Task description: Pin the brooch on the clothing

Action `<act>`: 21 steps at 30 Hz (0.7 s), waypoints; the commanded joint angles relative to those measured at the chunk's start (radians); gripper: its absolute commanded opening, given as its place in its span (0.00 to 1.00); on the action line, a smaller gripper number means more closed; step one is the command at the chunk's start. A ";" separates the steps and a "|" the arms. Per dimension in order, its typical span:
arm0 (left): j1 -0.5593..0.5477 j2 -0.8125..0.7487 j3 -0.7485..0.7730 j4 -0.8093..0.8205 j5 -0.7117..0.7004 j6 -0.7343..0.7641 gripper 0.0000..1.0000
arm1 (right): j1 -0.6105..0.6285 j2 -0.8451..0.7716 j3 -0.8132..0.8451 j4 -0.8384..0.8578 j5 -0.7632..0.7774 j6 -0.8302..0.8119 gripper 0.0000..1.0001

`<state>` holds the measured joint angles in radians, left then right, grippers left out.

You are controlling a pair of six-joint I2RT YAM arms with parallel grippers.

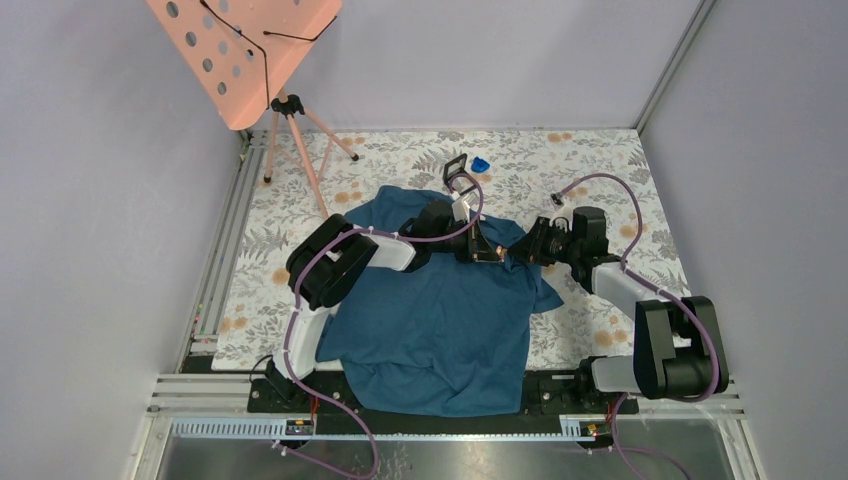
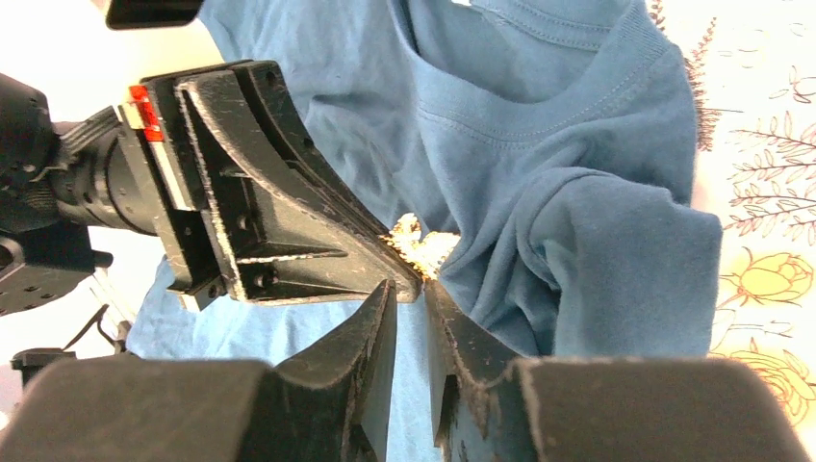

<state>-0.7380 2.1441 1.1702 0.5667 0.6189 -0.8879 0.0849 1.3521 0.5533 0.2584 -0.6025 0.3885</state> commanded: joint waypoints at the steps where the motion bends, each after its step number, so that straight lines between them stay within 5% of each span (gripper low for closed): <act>1: -0.002 -0.013 0.036 0.013 0.029 -0.007 0.00 | 0.001 0.004 0.014 -0.032 0.033 -0.047 0.25; 21: -0.001 -0.010 0.063 -0.012 0.053 -0.004 0.00 | 0.033 0.093 0.064 -0.019 0.033 -0.047 0.28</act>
<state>-0.7380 2.1441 1.1923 0.5240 0.6331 -0.8986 0.1032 1.4353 0.5743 0.2234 -0.5842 0.3611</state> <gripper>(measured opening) 0.018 0.274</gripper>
